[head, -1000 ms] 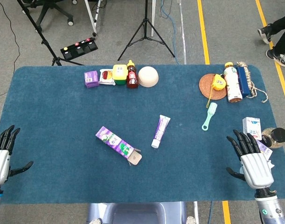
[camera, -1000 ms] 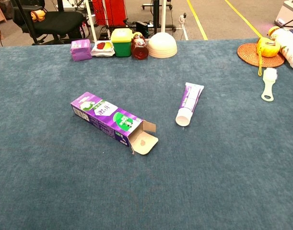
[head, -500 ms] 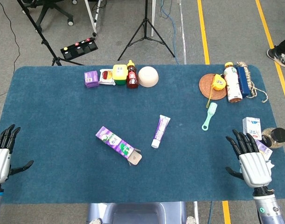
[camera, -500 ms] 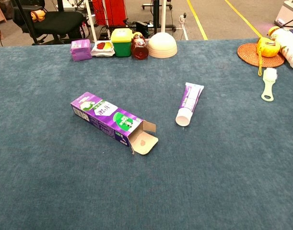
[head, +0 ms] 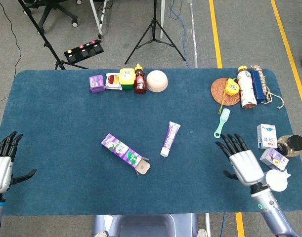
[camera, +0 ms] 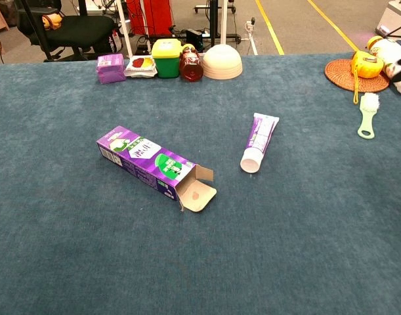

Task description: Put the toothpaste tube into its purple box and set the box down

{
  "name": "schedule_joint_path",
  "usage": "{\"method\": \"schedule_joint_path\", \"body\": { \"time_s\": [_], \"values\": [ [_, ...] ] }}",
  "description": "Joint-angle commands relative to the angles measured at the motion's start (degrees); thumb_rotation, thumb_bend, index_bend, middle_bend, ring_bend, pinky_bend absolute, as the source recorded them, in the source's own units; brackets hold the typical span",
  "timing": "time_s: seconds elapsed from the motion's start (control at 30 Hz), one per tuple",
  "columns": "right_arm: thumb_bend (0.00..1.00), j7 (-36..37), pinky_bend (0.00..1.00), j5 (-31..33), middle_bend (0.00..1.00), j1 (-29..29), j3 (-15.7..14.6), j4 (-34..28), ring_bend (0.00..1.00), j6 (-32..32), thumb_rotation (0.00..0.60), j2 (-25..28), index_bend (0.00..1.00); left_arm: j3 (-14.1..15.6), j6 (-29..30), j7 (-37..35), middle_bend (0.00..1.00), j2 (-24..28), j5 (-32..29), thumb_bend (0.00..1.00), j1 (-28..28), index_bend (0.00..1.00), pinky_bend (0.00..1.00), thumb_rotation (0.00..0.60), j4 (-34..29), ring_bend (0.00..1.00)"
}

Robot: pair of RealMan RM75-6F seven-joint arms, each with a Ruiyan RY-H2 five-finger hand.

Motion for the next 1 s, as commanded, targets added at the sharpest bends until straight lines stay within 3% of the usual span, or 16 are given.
{"method": "schedule_joint_path", "body": {
  "time_s": [0.03,0.17,0.3,0.53,0.7,1.0],
  "values": [
    [0.0,-0.5,0.0,-0.2,0.07,6.8,1.7,0.2,0.0,-8.2,0.6,-0.9,0.15,-0.5,0.1,1.8,0.0,-0.6,-1.2,0.05,0.0,0.0,0.08,0.6,-0.5,0.0],
    [0.0,0.0,0.0,3.8,0.07,12.5,3.5,-1.7,0.0,-17.2,0.6,-2.0,0.15,-0.7,-0.4,3.2,0.0,-1.1,-2.1,0.05,-0.4,0.0,0.08,0.6,-0.8,0.0],
    [0.01,-1.4,0.0,8.1,0.07,16.0,5.3,-0.9,0.0,-22.3,0.6,-3.7,0.15,-1.4,-0.1,5.3,0.0,-2.2,-3.3,0.05,-0.6,0.0,0.08,0.6,-0.4,0.0],
    [0.22,-8.5,0.0,13.5,0.09,23.2,7.8,4.9,0.01,-28.8,0.6,-9.2,0.17,-2.5,-1.2,6.4,0.0,-2.8,-6.3,0.05,-1.2,0.0,0.08,0.6,-0.4,0.0],
    [0.36,-13.0,0.01,17.4,0.1,27.1,8.9,8.2,0.01,-31.8,0.6,-11.9,0.18,-2.7,-1.7,7.3,0.0,-3.1,-7.2,0.05,-1.6,0.0,0.08,0.6,-0.3,0.0],
    [0.4,-18.8,0.02,22.6,0.11,32.1,9.0,12.4,0.03,-34.8,0.6,-14.9,0.19,-3.1,-2.5,8.1,0.0,-3.5,-8.7,0.05,-2.2,0.0,0.08,0.6,0.0,0.0]
  ]
}}
